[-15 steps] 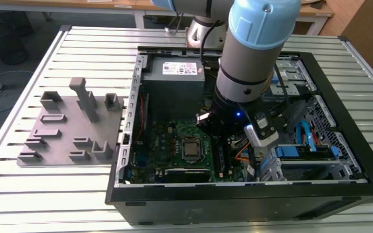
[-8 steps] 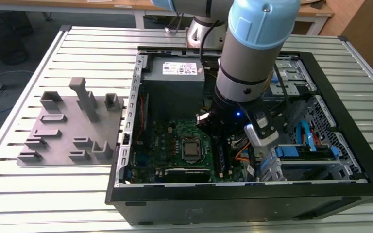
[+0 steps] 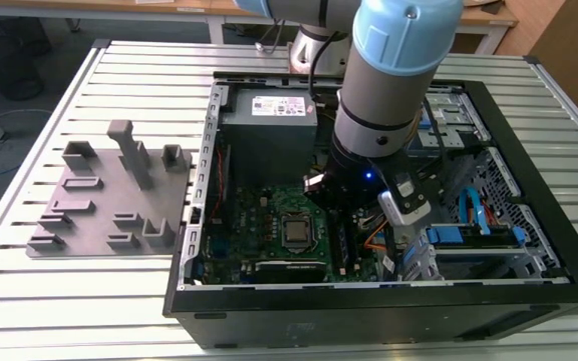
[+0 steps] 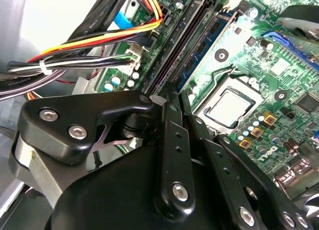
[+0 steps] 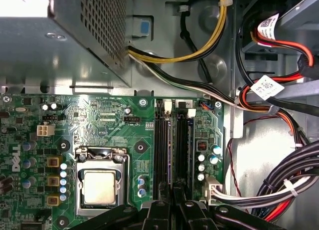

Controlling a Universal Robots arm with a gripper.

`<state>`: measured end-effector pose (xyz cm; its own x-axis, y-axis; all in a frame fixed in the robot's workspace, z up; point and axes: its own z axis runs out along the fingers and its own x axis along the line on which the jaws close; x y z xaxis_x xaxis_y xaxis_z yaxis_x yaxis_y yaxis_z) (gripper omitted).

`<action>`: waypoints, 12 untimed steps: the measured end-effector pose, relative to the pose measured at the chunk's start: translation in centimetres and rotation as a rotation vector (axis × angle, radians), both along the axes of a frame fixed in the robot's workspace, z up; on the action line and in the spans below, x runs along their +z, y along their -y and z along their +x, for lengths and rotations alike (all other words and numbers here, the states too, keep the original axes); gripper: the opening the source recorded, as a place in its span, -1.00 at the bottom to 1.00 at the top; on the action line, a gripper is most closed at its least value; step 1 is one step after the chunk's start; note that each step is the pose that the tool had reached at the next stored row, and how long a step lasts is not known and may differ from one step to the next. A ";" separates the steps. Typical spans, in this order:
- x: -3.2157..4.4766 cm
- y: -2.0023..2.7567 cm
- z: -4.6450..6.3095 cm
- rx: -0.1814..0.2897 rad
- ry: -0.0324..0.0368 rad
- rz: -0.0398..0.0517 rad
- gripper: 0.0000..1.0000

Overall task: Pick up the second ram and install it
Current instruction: 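Insert the second ram into the second slot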

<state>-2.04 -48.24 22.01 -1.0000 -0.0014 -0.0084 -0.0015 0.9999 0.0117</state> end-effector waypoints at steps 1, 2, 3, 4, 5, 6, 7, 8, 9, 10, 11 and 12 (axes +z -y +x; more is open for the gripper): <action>0.00 0.00 0.0 0.000 -0.0001 -0.0004 -0.73; -0.01 0.00 0.0 0.000 0.0000 -0.0008 -0.73; -0.01 -0.01 0.0 0.000 0.0001 -0.0017 -0.73; -0.02 -0.01 0.0 0.000 0.0000 -0.0027 -0.73; -0.03 -0.01 0.0 0.000 0.0002 -0.0042 -0.73; -0.03 -0.01 0.0 0.000 0.0001 -0.0067 -0.73; -0.04 -0.01 0.0 0.000 0.0001 -0.0090 -0.73; -0.06 -0.01 0.0 0.000 0.0000 -0.0103 -0.73; -0.08 -0.01 0.0 0.000 0.0001 -0.0111 -0.73; -0.11 0.00 0.0 0.000 0.0001 -0.0117 -0.73; -0.15 0.00 -0.1 0.000 0.0001 -0.0119 -0.73; -0.19 -0.01 -0.1 0.000 0.0001 -0.0119 -0.73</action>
<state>-2.16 -48.23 21.82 -1.0000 -0.0014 -0.0085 -0.0014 1.0000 -0.0002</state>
